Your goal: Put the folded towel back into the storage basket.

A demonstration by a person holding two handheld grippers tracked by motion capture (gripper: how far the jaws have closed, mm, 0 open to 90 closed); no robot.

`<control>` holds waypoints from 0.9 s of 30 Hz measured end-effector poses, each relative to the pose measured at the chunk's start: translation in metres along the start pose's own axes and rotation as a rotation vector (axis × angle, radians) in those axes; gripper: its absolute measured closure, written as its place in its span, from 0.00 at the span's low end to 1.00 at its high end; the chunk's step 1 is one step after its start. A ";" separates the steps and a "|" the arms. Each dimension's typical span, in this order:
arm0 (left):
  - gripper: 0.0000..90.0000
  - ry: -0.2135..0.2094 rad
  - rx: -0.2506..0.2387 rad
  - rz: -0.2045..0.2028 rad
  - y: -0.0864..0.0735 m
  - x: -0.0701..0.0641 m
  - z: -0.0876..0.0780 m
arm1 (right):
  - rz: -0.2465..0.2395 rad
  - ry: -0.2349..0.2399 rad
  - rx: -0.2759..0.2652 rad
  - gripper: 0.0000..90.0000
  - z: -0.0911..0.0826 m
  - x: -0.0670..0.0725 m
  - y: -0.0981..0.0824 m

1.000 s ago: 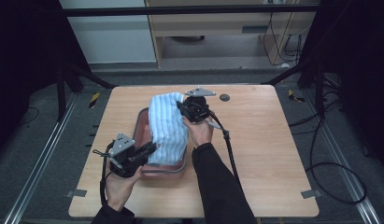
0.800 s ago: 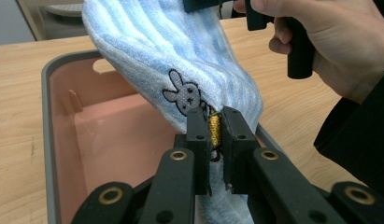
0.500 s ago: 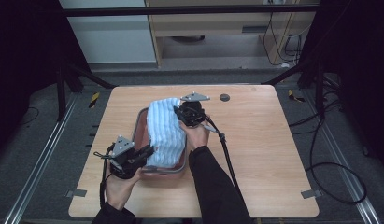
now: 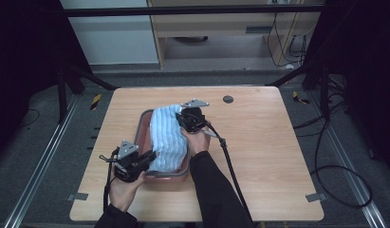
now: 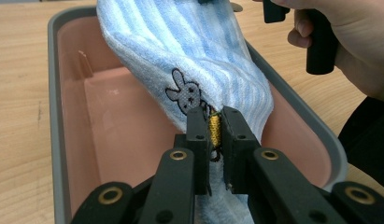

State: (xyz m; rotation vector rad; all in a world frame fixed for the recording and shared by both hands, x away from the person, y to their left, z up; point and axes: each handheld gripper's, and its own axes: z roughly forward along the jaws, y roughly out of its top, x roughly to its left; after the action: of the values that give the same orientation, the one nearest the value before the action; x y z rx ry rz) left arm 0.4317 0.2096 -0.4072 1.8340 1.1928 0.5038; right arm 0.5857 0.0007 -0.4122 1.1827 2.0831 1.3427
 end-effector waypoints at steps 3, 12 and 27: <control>0.92 0.014 0.007 -0.006 -0.002 0.003 0.003 | -0.004 -0.001 0.010 0.93 0.003 0.000 -0.003; 0.91 0.046 0.035 -0.014 -0.007 0.009 0.009 | -0.023 -0.002 0.032 0.92 0.009 0.000 -0.008; 0.70 0.181 0.094 0.005 -0.011 0.018 0.019 | -0.070 -0.039 0.030 0.60 0.007 -0.007 -0.009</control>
State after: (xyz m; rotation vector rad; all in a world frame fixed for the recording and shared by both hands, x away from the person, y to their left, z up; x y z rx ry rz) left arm 0.4473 0.2189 -0.4290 1.9021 1.3535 0.6374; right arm 0.5902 -0.0033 -0.4244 1.1278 2.1038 1.2508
